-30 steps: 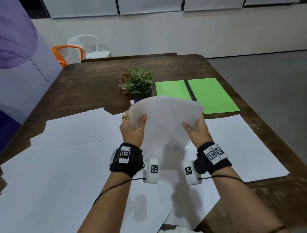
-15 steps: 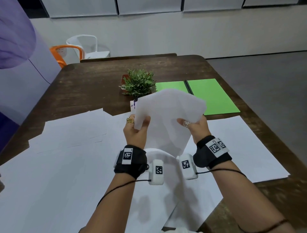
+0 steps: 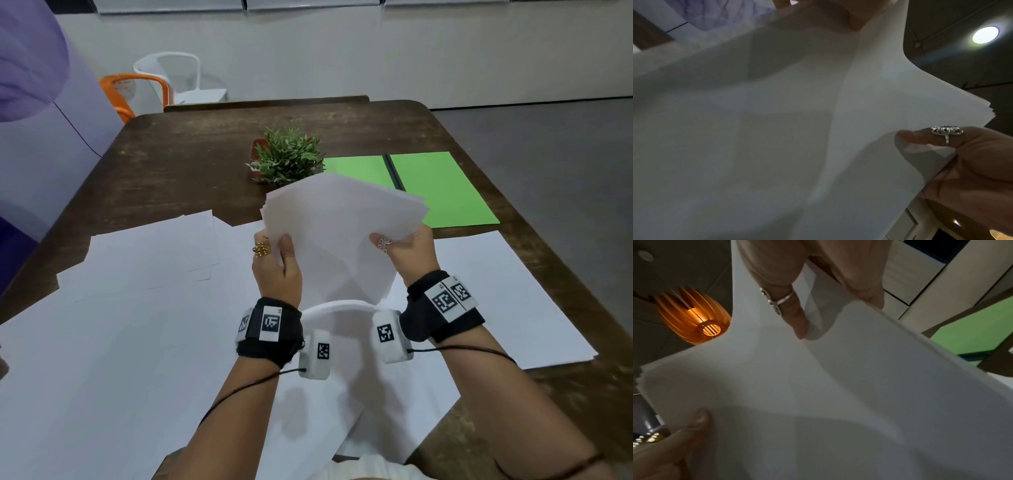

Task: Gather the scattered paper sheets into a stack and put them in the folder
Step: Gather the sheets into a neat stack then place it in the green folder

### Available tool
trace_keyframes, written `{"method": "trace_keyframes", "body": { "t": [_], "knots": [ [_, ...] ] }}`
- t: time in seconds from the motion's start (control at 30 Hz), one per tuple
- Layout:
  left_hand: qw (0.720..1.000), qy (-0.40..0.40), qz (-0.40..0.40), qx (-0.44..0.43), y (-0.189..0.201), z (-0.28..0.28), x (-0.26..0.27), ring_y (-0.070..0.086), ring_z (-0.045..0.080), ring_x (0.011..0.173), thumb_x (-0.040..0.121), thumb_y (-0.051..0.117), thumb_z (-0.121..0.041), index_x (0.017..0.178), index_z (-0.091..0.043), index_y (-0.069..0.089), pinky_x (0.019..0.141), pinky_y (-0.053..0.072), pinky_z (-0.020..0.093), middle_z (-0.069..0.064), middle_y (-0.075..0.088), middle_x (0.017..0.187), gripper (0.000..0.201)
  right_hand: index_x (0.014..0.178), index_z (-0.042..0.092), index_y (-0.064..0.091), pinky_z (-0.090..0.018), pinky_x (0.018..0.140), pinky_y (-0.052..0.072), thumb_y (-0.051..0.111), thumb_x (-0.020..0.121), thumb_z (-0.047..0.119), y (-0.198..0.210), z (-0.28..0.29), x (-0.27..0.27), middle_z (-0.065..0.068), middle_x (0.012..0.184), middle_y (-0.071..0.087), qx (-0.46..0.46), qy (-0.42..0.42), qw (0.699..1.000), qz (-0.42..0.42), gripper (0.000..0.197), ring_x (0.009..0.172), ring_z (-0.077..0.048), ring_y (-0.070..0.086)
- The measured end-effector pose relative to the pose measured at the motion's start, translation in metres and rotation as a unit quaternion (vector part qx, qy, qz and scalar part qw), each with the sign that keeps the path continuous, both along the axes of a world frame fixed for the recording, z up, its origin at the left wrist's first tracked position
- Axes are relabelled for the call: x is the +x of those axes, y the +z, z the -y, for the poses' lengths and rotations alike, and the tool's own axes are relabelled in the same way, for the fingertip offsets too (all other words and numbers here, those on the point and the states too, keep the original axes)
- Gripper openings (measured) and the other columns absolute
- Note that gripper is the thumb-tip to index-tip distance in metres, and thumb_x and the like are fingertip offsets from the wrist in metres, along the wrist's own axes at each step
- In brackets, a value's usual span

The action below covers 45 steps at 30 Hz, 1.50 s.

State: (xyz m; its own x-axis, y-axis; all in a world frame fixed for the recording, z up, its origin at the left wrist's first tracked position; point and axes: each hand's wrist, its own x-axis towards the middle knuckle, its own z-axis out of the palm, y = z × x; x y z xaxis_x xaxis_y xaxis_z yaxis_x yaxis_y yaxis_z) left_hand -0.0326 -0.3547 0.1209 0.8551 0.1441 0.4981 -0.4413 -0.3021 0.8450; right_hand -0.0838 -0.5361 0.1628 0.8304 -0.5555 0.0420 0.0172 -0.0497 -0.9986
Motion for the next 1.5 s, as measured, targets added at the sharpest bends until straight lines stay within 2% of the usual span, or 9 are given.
{"method": "trace_keyframes", "body": {
  "t": [0.17,0.3,0.57,0.73,0.9,1.2,1.3,1.4,1.5],
  "knots": [
    [0.992,-0.024,-0.119,-0.046,-0.042,0.003,-0.017,0.058,0.026,0.092,0.093,0.048,-0.022,0.116,-0.007,0.042,0.074,0.044,0.017,0.007,0.058,0.101,0.029,0.101,-0.002,0.064,-0.043,0.089,0.051,0.072,0.072,-0.007,-0.044,-0.009,0.000,-0.019,0.104,0.067,-0.054,0.001,0.992,-0.117,0.031,0.095,-0.028,0.064],
    [0.984,-0.024,-0.170,-0.044,-0.065,0.003,-0.021,0.059,0.036,0.088,0.095,0.051,-0.016,0.121,-0.005,0.037,0.069,0.044,0.011,0.028,0.061,0.099,0.031,0.103,-0.001,0.062,-0.038,0.090,0.050,0.073,0.070,-0.009,-0.071,-0.004,0.003,-0.016,0.102,0.066,-0.034,-0.019,0.989,-0.143,0.037,0.096,-0.026,0.063],
    [0.969,-0.038,-0.240,0.043,-0.088,0.020,-0.025,0.054,0.017,0.074,0.097,0.044,-0.008,0.132,0.006,0.029,0.072,0.038,0.021,-0.002,0.053,0.087,0.040,0.122,0.000,0.050,-0.029,0.091,0.043,0.058,0.086,-0.002,-0.128,0.011,-0.009,-0.020,0.118,0.060,-0.139,-0.036,0.957,-0.253,0.036,0.110,-0.032,0.057],
    [0.965,-0.085,-0.243,0.050,-0.069,0.074,-0.032,0.056,0.022,0.088,0.096,0.043,-0.004,0.129,0.002,0.034,0.078,0.040,0.022,0.007,0.056,0.098,0.035,0.119,0.006,0.048,-0.025,0.079,0.041,0.046,0.089,-0.006,-0.115,0.065,-0.034,-0.013,0.110,0.060,-0.113,-0.108,0.967,-0.199,0.033,0.095,-0.022,0.056],
    [0.927,-0.157,-0.328,0.095,-0.069,0.175,-0.064,0.056,0.025,0.108,0.096,0.042,-0.003,0.145,-0.006,0.013,0.087,0.039,0.021,0.015,0.056,0.118,0.057,0.135,0.014,0.044,-0.021,0.092,0.035,0.045,0.087,-0.011,-0.101,0.163,-0.081,-0.019,0.128,0.051,-0.167,-0.165,0.945,-0.226,0.055,0.121,-0.031,0.048],
    [0.850,-0.207,-0.454,0.171,-0.111,0.306,-0.121,0.045,0.027,0.126,0.097,0.043,-0.014,0.138,-0.002,0.035,0.098,0.037,0.019,0.015,0.044,0.140,0.043,0.142,0.022,0.040,-0.023,0.099,0.036,0.047,0.089,-0.005,-0.127,0.292,-0.146,-0.013,0.138,0.048,-0.265,-0.112,0.882,-0.374,0.059,0.122,-0.030,0.049],
    [0.764,-0.256,-0.404,0.433,-0.101,0.315,-0.132,0.032,0.030,0.135,0.100,0.034,-0.031,0.145,-0.009,0.023,0.109,0.029,0.033,0.011,0.035,0.145,0.051,0.143,0.026,0.037,-0.033,0.097,0.042,0.046,0.091,0.000,-0.134,0.307,-0.148,-0.010,0.136,0.049,-0.295,-0.081,0.853,-0.422,0.059,0.119,-0.030,0.050],
    [0.798,-0.183,-0.479,0.317,-0.122,0.323,-0.129,0.041,0.033,0.129,0.099,0.041,-0.018,0.140,-0.002,0.032,0.089,0.038,0.020,0.019,0.039,0.142,0.045,0.144,0.024,0.033,-0.035,0.095,0.041,0.048,0.092,0.006,-0.143,0.313,-0.150,-0.011,0.137,0.045,-0.315,-0.034,0.820,-0.477,0.057,0.122,-0.030,0.046],
    [0.784,-0.156,-0.449,0.399,-0.131,0.321,-0.129,0.031,0.034,0.134,0.094,0.052,-0.030,0.148,-0.003,-0.007,0.106,0.035,0.038,0.019,0.018,0.151,0.084,0.139,0.017,0.036,-0.038,0.097,0.035,0.056,0.089,0.019,-0.147,0.309,-0.151,-0.012,0.139,0.038,-0.370,-0.028,0.774,-0.514,0.053,0.123,-0.032,0.036]
  ]
}}
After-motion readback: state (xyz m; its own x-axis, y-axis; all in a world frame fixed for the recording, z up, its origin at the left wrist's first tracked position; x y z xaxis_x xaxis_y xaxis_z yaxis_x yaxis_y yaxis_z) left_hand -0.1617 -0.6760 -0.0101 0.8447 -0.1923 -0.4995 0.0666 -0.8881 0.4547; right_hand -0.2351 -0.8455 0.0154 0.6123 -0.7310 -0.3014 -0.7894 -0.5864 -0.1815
